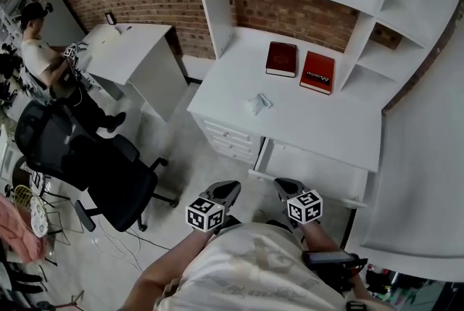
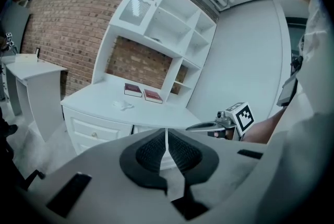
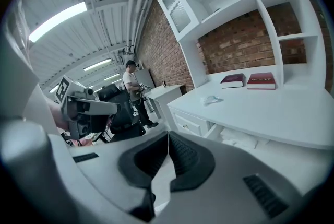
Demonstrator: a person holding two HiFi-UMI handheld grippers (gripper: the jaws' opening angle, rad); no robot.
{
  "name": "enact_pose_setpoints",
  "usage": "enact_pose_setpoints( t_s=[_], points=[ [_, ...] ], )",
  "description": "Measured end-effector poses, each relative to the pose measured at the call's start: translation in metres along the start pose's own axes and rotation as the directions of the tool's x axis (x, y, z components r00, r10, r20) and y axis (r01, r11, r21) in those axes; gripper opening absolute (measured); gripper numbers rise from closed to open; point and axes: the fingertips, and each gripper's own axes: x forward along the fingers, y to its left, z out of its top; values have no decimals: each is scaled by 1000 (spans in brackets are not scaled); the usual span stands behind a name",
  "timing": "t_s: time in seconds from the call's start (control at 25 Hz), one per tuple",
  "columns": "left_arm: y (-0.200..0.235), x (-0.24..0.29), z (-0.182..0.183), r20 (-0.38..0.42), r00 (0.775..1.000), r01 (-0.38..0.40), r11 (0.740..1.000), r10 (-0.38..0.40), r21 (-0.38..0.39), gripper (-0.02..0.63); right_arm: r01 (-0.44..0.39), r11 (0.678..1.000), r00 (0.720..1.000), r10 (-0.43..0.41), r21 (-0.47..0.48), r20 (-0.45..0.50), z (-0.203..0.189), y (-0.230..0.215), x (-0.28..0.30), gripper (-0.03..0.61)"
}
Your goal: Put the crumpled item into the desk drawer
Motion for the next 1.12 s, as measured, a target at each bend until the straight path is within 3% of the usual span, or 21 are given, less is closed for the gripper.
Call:
enact_pose_setpoints(
  t_s=[0.48, 1.12],
  points=[
    [-3, 14, 4, -24, 1000, -13, 1000, 13, 2, 32, -18, 999, 1000, 18, 38, 1, 1, -17, 5, 23],
    [25, 60, 17, -41, 998, 41, 999, -42, -11, 32, 12, 999, 999, -10, 53, -40, 12, -48, 32, 23]
  ],
)
